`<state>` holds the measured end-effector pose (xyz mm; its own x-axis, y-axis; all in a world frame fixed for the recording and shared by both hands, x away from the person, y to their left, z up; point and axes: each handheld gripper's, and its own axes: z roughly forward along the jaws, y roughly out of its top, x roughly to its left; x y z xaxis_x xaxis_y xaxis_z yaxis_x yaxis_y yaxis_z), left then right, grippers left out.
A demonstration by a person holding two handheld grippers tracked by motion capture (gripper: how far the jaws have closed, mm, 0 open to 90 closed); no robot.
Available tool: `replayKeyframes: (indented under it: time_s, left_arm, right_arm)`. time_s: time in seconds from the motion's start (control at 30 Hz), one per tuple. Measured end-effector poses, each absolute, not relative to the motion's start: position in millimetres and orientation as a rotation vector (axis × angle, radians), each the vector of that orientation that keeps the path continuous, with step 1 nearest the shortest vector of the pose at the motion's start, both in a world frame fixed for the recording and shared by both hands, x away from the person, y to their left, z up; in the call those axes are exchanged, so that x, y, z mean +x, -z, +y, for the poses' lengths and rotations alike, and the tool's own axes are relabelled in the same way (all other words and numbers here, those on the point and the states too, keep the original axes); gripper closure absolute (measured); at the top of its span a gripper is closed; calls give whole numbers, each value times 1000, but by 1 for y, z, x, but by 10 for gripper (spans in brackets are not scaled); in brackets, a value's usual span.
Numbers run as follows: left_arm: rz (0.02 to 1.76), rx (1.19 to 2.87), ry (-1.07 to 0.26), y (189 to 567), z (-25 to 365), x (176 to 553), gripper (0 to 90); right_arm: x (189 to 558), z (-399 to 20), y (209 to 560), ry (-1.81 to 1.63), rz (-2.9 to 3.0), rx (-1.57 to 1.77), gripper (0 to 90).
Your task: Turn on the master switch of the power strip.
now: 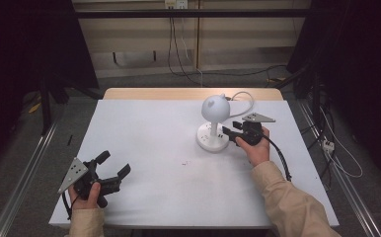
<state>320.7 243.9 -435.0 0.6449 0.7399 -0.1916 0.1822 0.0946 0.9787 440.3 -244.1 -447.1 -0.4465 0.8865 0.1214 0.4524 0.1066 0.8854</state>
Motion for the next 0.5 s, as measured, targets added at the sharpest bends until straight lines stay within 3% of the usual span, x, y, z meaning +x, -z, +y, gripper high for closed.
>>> replayKeyframes:
  time_s: [0.07,0.5]
  left_arm:
    - [823,1453,-490,435,243,321,38]
    - [824,1459,-492,435,244,321,38]
  right_arm:
    - [439,-245,447,-1303,1947,1304,384]
    - [434,-242,445,-1320,1963,1283,299]
